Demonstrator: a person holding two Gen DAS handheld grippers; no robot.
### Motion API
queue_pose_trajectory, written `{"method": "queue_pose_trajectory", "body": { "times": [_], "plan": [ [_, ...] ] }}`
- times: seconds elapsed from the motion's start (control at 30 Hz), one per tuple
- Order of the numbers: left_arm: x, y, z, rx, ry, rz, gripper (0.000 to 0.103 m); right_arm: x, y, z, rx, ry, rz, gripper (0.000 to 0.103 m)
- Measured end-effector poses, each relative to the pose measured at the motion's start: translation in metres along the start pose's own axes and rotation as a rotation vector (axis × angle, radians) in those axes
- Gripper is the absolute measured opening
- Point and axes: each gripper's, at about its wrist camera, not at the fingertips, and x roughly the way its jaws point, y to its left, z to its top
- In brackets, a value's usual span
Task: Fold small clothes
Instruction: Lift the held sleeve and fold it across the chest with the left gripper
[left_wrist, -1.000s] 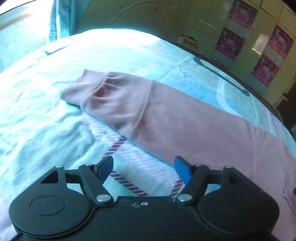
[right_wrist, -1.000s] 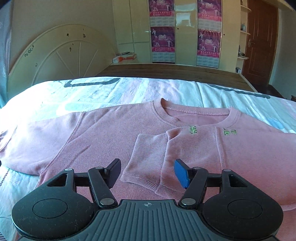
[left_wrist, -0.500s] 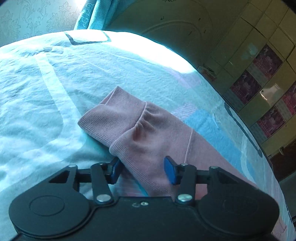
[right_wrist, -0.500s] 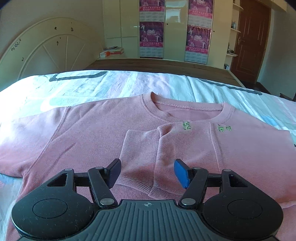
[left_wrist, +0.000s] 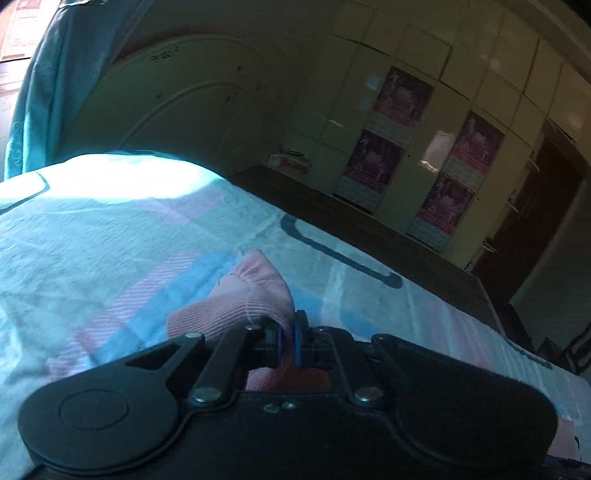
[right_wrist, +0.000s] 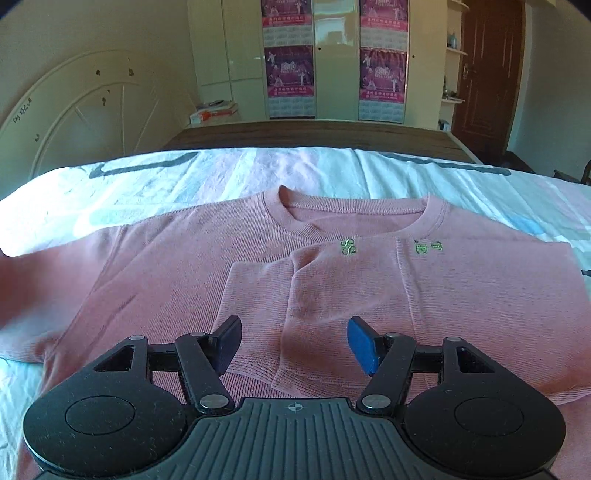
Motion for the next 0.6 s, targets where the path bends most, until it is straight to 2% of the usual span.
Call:
{"method": "queue_pose_trajectory", "body": {
  "times": [0.13,0.27,0.37,0.43,0.5,0.6],
  "plan": [
    [0.006,-0.097,-0.015,0.111,0.047,-0.174,0.005,-0.02,-0.021,0.002,0.026,-0.038,0.033,0.063],
    [0.016,-0.198,-0.06,0.242,0.119,-0.329,0.005,-0.044,-0.054,0.001,0.061,-0.067,0.037,0.063],
    [0.029,-0.255,-0.106,0.33,0.194,-0.398,0.005,-0.061,-0.086,-0.005,0.088,-0.071,0.027,0.063],
    [0.041,-0.283,-0.139,0.399,0.274,-0.406,0.007,-0.069,-0.106,-0.009,0.109,-0.068,0.023,0.063],
    [0.052,-0.294,-0.17,0.472,0.33,-0.379,0.021,-0.074,-0.122,-0.013,0.13,-0.058,0.031,0.063],
    [0.052,-0.293,-0.19,0.52,0.377,-0.345,0.029,-0.079,-0.135,-0.017,0.164,-0.046,0.07,0.063]
  ]
}}
